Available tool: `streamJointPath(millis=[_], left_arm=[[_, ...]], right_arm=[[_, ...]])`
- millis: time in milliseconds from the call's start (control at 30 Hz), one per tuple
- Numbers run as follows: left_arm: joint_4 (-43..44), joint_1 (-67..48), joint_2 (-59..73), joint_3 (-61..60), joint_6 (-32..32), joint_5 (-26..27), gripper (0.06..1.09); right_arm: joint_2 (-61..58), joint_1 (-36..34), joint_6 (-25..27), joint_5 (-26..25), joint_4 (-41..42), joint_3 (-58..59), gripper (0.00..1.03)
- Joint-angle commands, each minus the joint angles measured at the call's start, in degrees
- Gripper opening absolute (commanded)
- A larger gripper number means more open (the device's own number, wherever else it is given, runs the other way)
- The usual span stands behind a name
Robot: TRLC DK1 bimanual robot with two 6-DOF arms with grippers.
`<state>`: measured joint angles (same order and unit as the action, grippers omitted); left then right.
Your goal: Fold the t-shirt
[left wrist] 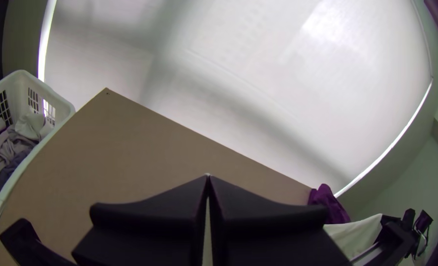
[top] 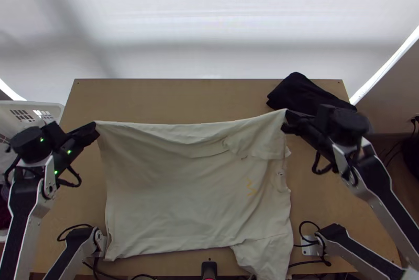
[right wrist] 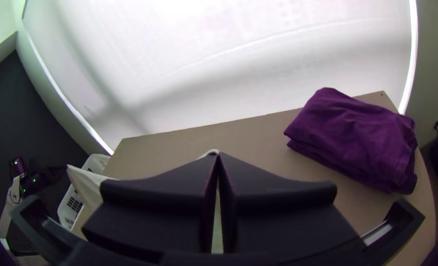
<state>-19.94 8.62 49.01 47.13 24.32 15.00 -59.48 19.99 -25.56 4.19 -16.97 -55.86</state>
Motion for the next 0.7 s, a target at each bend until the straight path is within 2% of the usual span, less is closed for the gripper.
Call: streamJointPath(millis=[0,267,667], left_arm=[[4.04,-0.71,6.88,-1.43,-0.85,-0.68,0.09],[11.33,-1.15,24.37,2.17,-4.01,-2.00,0.09],[14.06,1.31,48.90,20.72,-5.07,-2.17,0.09]], right_arm=[[-7.31,-2.41,-1.60,0.65,3.70,-0.04,0.03],[-25.07,-4.43,-2.83,0.56,2.47,-9.62,0.03],[-44.14,-5.22,-2.12,-4.19,1.77,-26.67,0.03]])
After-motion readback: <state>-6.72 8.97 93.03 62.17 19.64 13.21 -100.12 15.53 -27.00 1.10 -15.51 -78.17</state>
